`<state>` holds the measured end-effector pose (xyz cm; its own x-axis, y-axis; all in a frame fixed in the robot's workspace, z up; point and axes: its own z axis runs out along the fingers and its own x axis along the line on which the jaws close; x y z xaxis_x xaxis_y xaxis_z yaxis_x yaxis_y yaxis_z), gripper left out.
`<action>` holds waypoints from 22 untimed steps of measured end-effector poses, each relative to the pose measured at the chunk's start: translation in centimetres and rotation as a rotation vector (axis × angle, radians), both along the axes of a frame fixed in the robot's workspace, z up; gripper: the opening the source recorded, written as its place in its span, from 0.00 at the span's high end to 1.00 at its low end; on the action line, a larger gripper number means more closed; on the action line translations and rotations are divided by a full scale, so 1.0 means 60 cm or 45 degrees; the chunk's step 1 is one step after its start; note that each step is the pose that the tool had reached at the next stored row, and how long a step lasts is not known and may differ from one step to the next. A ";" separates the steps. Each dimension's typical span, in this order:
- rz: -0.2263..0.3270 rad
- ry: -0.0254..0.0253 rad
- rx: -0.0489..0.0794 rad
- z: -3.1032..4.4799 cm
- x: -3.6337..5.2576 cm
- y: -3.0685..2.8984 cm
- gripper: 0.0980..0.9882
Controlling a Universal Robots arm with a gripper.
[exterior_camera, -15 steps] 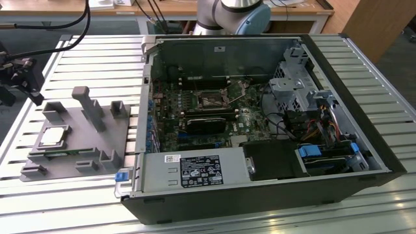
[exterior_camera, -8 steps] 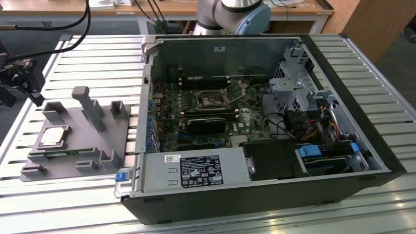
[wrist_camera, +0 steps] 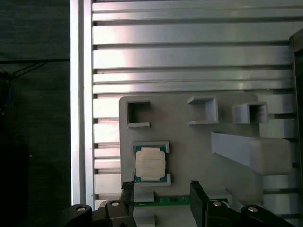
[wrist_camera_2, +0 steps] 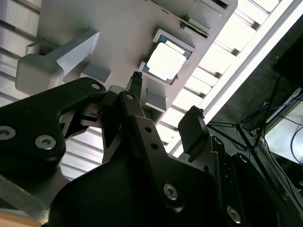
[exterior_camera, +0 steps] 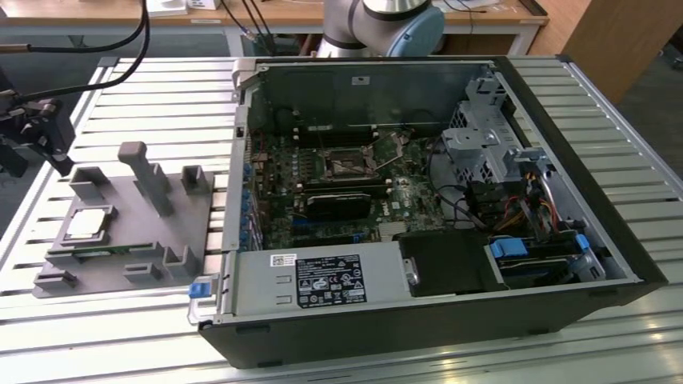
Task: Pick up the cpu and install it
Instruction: 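Pick up the cpu and move it towards the insertion slot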
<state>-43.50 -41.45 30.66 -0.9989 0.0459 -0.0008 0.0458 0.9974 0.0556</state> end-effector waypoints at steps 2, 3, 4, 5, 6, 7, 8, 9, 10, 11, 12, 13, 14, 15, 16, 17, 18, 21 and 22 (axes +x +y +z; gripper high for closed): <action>0.000 0.0007 0.000 -0.001 0.000 0.0000 0.45; 0.000 0.0011 0.000 -0.002 0.000 0.0000 0.45; 0.000 0.0025 0.000 -0.003 0.000 0.0000 0.45; 0.000 0.0043 0.000 -0.004 0.000 0.0000 0.45; 0.000 0.0051 0.000 -0.004 0.000 0.0000 0.45; 0.000 0.0054 0.000 -0.005 0.000 0.0000 0.45; 0.000 0.0057 0.000 -0.005 0.000 0.0000 0.45; 0.000 0.0058 0.000 -0.006 0.000 0.0000 0.45; 0.000 0.0058 0.000 -0.006 0.000 0.0000 0.45; 0.000 0.0059 0.000 -0.007 0.000 0.0000 0.45; 0.000 0.0060 0.000 -0.007 0.000 0.0000 0.45; 0.000 0.0061 0.000 -0.008 0.000 0.0000 0.45; 0.000 0.0060 0.000 -0.008 0.000 0.0000 0.45; 0.000 0.0060 0.000 -0.009 0.000 0.0000 0.45; 0.000 0.0062 0.000 -0.009 0.000 0.0000 0.45; 0.000 0.0063 0.000 -0.010 0.000 0.0000 0.45; 0.000 0.0064 0.000 -0.011 0.000 0.0000 0.45; 0.000 0.0067 0.000 -0.013 0.000 0.0000 0.45; 0.000 0.0071 0.000 -0.014 0.000 0.0000 0.45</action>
